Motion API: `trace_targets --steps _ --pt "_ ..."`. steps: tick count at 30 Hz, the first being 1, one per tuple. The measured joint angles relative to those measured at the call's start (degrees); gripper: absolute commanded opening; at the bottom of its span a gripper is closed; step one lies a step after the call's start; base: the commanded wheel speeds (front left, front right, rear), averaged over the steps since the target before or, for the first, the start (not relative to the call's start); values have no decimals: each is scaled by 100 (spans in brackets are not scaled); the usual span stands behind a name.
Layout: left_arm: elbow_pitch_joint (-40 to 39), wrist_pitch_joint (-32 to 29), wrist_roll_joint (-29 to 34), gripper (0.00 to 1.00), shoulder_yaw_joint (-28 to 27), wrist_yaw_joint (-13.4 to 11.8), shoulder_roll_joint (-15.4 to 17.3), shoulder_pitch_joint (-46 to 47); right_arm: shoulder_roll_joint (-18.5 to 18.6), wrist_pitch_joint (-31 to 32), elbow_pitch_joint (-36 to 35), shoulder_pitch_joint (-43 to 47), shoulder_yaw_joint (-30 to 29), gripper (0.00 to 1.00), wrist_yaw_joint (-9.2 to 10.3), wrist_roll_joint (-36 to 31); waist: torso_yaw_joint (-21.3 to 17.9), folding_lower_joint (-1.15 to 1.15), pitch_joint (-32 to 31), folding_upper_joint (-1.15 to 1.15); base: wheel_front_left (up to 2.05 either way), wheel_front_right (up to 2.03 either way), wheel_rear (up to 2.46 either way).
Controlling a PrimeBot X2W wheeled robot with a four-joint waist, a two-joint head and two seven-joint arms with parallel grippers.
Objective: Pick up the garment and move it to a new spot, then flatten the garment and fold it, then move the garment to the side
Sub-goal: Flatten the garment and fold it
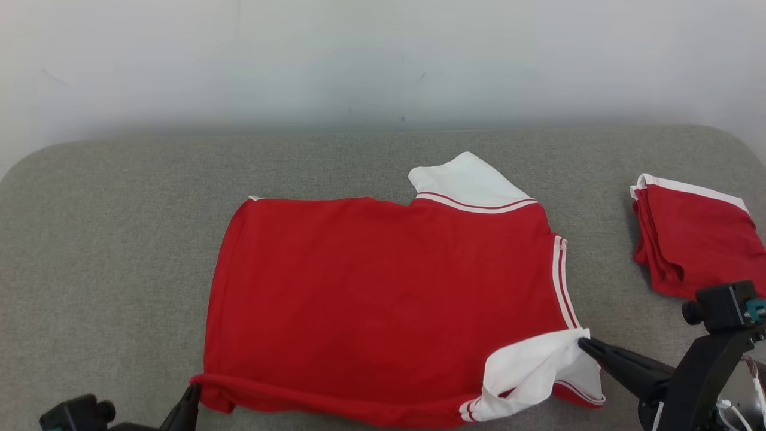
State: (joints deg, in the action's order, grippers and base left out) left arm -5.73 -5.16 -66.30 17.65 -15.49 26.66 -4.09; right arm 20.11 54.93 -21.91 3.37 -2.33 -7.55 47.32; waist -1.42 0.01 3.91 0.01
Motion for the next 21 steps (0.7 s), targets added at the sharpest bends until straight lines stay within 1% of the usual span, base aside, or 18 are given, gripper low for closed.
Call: trace_targets --steps 5,8,12,14,17,18,21 --pt "402 -34 290 0 114 -222 -78 591 334 -798 443 -391 280 0 1 -60 89 0 137 0 0 0 0" --pt "673 -21 420 0 237 -223 -148 943 490 -1290 705 -641 480 0 0 -144 134 0 219 0 0 0 0" --pt "1032 -23 622 0 410 -177 -218 1302 641 -1733 1044 -895 784 0 1 -159 172 0 308 0 0 0 0" --pt "1125 -24 664 0 450 -164 -227 1378 690 -1847 1099 -953 860 0 1 -162 178 0 328 0 0 0 0" --pt "1347 -33 742 0 552 -79 -247 1580 806 -2212 1265 -1168 1016 0 1 -188 186 0 382 0 0 0 0" --pt "1483 -41 817 0 626 -18 -253 1694 883 -2476 1390 -1291 1103 0 1 -240 190 0 410 0 0 0 0" --pt "1677 -80 892 0 704 90 -245 1842 970 -2754 1593 -1426 1228 0 1 -297 194 0 443 0 0 0 0"
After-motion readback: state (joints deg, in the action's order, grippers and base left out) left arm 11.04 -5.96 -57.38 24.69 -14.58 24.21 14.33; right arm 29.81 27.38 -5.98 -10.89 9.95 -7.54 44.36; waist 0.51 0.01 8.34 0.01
